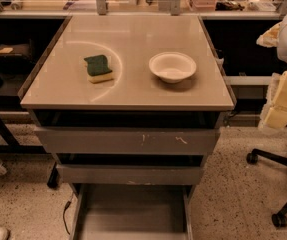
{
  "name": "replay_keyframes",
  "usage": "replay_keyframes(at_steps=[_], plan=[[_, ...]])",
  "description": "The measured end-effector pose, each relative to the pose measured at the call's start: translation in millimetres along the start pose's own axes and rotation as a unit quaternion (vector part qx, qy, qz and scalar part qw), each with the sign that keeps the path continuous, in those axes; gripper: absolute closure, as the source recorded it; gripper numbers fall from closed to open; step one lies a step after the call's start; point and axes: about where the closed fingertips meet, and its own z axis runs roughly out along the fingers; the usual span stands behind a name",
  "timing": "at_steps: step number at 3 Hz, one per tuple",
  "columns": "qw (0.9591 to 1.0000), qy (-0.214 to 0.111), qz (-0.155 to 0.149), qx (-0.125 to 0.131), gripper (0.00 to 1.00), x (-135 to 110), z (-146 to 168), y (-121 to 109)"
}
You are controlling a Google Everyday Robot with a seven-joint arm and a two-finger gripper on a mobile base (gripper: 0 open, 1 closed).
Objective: Place sponge into bottom drawer
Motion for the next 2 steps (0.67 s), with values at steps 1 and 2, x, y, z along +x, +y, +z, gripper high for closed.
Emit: replay_keyframes(at_steps=[1,2], plan=[[1.0000,0.000,0.000,0.000,0.00,0.0,0.0,0.0],[0.9998,-0.014,0.010,-0.007,0.00,-2.9,1.1,-0.9]])
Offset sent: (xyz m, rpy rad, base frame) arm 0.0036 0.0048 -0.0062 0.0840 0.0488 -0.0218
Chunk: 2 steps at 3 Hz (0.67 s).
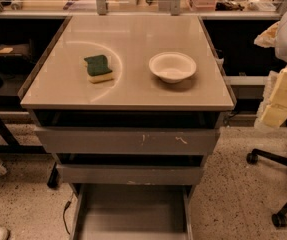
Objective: Place sponge into bottom drawer
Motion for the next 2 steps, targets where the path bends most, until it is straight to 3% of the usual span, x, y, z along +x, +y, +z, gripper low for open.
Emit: replay_keyframes(at_steps=[1,2], plan=[[0.9993,-0.011,0.027,-0.024,0.00,-25.3,12.7,-18.3],[0.9974,-0.014,0.051,-0.048,0.00,-73.0,28.0,-43.8]])
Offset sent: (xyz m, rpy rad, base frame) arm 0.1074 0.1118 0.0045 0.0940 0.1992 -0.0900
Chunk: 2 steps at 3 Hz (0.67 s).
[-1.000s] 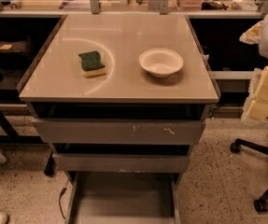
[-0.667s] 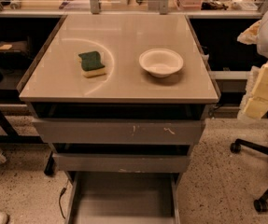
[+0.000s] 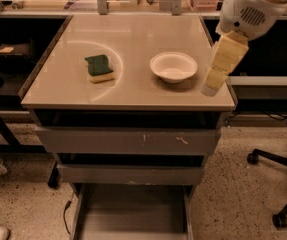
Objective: Place sponge into bottom drawer
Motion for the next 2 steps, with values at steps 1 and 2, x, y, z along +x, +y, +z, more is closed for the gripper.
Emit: replay_keyframes(at_steps=[1,2], plan=[[0.9996,-0.012,-0.022,-0.016,0.00,-55.0,8.5,-10.9],[0.9992,-0.026,-0.030,-0.008,0.00,-73.5,8.4,-15.5]])
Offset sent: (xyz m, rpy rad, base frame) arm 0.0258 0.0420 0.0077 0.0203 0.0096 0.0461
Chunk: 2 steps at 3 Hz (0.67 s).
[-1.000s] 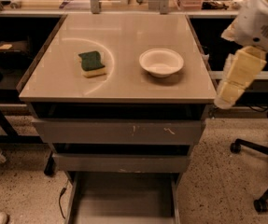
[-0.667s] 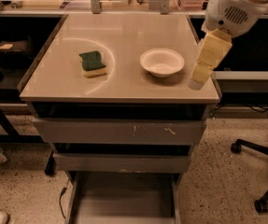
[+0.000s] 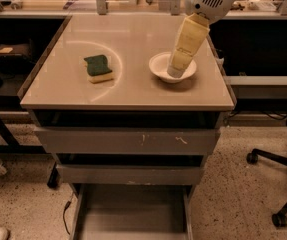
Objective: Place sponge into bottom drawer
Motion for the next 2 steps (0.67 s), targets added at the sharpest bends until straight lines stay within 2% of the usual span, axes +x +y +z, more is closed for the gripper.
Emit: replay_keyframes(at_steps=[1,2], plan=[[0.9998,-0.018,-0.004,-0.009,0.00,-16.2,11.3,-3.3],[0.9987,-0.038,-0.026,-0.022,0.00,-57.4,25.4,-0.5]])
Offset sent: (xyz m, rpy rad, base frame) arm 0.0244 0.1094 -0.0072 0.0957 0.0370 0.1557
